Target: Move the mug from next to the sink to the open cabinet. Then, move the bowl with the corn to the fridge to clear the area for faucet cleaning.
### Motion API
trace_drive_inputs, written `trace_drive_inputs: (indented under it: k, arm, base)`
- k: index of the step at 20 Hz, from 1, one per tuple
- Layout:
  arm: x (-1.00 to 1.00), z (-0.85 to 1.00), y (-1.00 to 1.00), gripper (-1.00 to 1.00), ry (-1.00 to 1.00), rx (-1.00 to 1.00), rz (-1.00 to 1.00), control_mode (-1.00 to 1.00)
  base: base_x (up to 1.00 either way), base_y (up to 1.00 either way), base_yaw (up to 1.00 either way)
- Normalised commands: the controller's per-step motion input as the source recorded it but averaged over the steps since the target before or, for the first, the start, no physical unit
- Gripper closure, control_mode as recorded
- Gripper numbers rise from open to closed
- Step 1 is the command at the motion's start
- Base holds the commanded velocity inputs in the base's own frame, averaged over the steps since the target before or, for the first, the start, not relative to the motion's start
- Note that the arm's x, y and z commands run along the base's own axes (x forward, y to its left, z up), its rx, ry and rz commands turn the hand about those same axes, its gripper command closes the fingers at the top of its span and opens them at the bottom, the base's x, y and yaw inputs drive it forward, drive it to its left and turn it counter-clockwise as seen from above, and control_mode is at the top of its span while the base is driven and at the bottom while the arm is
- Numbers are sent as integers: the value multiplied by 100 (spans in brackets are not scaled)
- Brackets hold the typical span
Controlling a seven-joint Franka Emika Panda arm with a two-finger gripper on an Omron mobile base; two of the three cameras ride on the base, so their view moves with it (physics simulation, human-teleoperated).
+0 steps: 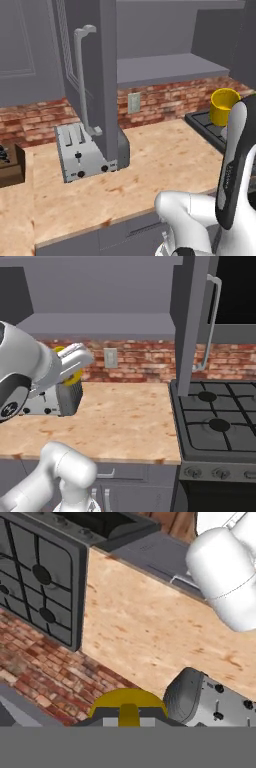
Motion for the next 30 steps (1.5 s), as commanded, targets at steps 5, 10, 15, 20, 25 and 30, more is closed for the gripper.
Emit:
trace_drive_inputs:
  k: [5, 10, 15, 20, 25, 30]
  arm:
    - [-10, 73, 0, 100, -37, 18, 0, -100]
    - [31, 51, 0, 100, -11, 29, -7, -100]
    - [55, 11, 0, 100, 15, 38, -5, -100]
    - [18, -7, 40, 100, -1, 10, -2, -100]
    - [79, 0, 98, 100, -3, 2, -17, -100]
    - [90, 0, 76, 100, 0, 16, -24, -100]
  base:
    - [0, 0, 0]
    - [0, 0, 0]
    - [0, 0, 0]
    - [0, 0, 0]
    - [0, 0, 0]
    - [0, 0, 0]
